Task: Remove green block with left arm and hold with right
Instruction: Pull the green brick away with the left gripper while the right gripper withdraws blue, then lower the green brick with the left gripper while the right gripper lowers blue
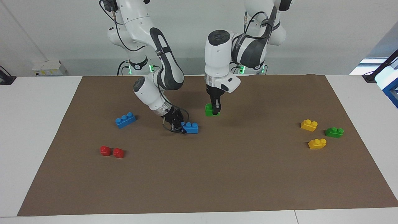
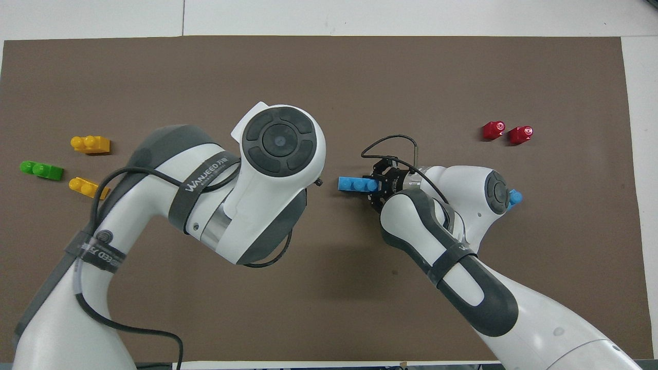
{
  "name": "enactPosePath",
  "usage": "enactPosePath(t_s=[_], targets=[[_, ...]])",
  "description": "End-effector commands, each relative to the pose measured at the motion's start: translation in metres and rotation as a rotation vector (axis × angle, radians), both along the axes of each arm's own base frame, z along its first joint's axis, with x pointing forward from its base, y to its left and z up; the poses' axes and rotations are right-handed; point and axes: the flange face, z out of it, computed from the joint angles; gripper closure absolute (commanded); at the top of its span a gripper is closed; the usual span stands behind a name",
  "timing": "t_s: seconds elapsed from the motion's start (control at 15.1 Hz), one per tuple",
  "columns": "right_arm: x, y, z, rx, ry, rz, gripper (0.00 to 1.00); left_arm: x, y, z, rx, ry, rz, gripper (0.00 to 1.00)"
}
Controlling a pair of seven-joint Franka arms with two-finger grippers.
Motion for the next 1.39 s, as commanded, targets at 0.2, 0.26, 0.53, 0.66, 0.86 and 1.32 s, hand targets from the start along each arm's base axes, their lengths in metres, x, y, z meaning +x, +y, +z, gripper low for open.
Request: enactPosePath(t_s=[0.2,0.26,0.53,0.66,0.86,1.32], targets=[[0.018,-0.077,0.015,0.045,-0.025,0.165,1.00,0.022,0.082,0.003,0.008,0.078,-0.185,1.00],[0.020,-0.091,0.016,0.042,-0.021,0.187,1.00,0.025,0.098,0.000,0.010,0.091,-0.247,1.00],[0.024,-0.158,0.018,0.021,-0.012,0.272,1.00,0.050,0.171,-0.008,-0.017,0.118,-0.380,1.00],[0.027,-0.189,0.023,0.013,-0.008,0.305,1.00,0.061,0.205,-0.013,-0.028,0.112,-0.425,1.00],[0.029,-0.239,0.030,-0.033,-0.001,0.342,1.00,0.063,0.257,-0.028,-0.025,0.108,-0.526,1.00],[0.030,-0.259,0.023,-0.040,-0.017,0.337,1.00,0.062,0.342,-0.063,0.004,0.005,-0.615,1.00]])
